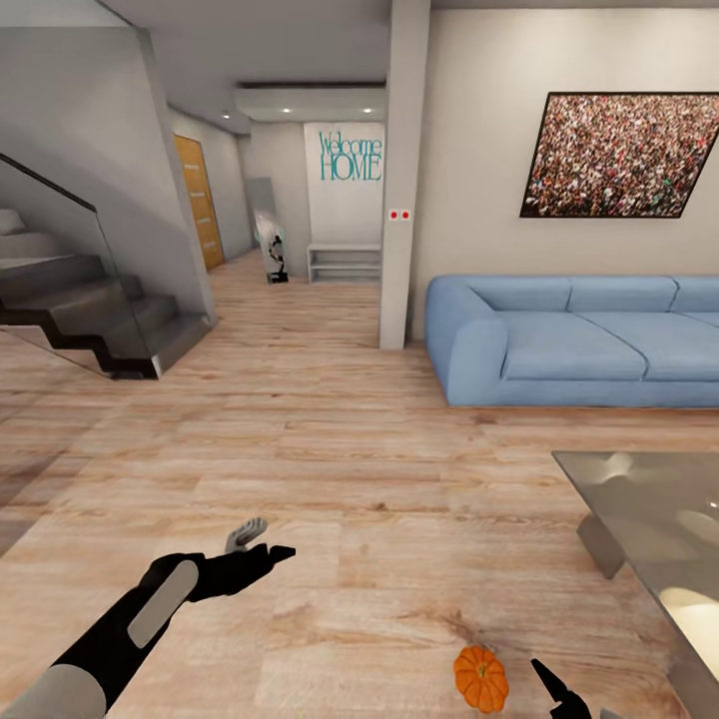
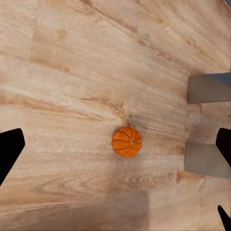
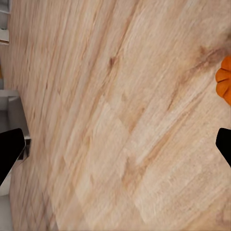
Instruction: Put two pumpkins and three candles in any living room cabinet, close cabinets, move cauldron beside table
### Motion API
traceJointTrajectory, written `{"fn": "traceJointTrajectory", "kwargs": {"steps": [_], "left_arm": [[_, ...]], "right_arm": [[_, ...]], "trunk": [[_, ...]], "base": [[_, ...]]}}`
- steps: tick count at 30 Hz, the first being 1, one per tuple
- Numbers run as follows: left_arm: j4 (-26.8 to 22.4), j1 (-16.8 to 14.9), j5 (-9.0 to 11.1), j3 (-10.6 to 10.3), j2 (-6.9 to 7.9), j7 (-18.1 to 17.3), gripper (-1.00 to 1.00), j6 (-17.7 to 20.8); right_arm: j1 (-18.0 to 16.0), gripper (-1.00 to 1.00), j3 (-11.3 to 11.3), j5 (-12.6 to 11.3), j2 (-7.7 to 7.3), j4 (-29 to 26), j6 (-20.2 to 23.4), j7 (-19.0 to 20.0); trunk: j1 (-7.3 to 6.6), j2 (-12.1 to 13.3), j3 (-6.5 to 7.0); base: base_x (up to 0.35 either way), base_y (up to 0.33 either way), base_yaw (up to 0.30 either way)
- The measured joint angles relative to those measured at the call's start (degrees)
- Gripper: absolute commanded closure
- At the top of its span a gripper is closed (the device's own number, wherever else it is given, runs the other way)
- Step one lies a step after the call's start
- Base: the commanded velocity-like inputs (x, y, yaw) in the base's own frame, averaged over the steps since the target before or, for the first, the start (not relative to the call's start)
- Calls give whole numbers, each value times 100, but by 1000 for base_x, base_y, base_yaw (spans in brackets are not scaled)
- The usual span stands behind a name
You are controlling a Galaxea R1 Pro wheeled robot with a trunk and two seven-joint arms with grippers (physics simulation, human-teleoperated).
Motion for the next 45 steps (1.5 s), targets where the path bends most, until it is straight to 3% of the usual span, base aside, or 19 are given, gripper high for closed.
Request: {"fn": "traceJointTrajectory", "kwargs": {"steps": [5, 7, 14, 19, 22, 25, 28, 35, 37, 42, 45], "left_arm": [[227, -48, -20, 7, -18, -27, -100, -329], [266, -56, -22, 9, -19, -41, -100, -397], [294, -64, -21, 12, -17, -64, -100, -465], [235, -65, -8, -1, -5, -241, -100, -431], [209, -60, -9, -11, 27, -808, -100, -376], [200, -52, -30, -15, 47, -1711, -100, -230], [194, -44, -39, -24, 55, -2245, -100, -104], [184, -24, -52, -235, 56, -3068, -100, 16], [174, -22, -54, -293, 59, -3285, -100, 20], [50, -22, -69, -379, 61, -4348, -100, 165], [-19, -21, -74, -436, 61, -4606, -100, 212]], "right_arm": [[0, -100, 15, 2, 38, -7, -5, -17], [-2, -100, 22, 4, 52, -25, -6, -236], [-143, -100, 34, -10, 144, -125, 1, -1833], [-310, -100, 47, -8, 279, -161, -29, -2390], [-335, -100, 62, 6, 337, -168, -104, -2515], [-348, -100, 69, 11, 364, -171, -135, -2540], [-350, -100, 71, 11, 372, -172, -141, -2525], [-352, -100, 76, 12, 371, -172, -137, -2427], [-353, -100, 78, 14, 359, -169, -131, -2328], [-352, -100, 48, 19, 264, -135, -111, -1642], [-352, -100, 45, 19, 215, -132, -48, -1494]], "trunk": [[110, -201, -90], [154, -281, -126], [308, -562, -251], [417, -762, -341], [483, -883, -395], [549, -1003, -449], [615, -1123, -503], [769, -1404, -628], [813, -1484, -664], [923, -1685, -754], [989, -1805, -808]], "base": [[0, 0, 0], [0, 0, 0], [0, 0, 0], [0, 0, 0], [0, 0, 0], [0, 0, 0], [0, 0, 0], [0, 0, 0], [0, 0, 0], [0, 0, 0], [0, 0, 0]]}}
